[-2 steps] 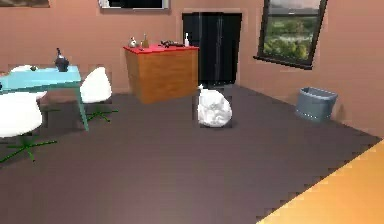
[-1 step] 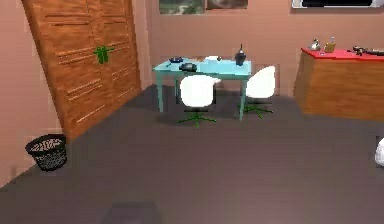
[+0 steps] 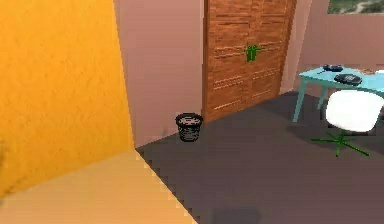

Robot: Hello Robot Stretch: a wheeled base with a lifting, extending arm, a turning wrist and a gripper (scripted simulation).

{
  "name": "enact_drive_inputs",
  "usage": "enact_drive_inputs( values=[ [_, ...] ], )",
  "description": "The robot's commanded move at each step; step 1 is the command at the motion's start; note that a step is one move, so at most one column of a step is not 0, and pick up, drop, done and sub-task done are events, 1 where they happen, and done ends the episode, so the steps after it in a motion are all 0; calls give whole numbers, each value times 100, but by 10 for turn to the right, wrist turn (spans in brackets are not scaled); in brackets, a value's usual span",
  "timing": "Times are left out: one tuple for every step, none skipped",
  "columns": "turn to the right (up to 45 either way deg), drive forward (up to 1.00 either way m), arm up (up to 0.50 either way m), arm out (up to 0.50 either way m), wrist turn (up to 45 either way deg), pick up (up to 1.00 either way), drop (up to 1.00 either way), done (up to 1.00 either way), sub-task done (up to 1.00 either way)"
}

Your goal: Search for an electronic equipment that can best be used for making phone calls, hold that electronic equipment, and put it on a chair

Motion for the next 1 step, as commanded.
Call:
enact_drive_inputs(
  values=[
    [0, 15, 0, 0, 0, 0, 0, 0, 0]
  ],
)
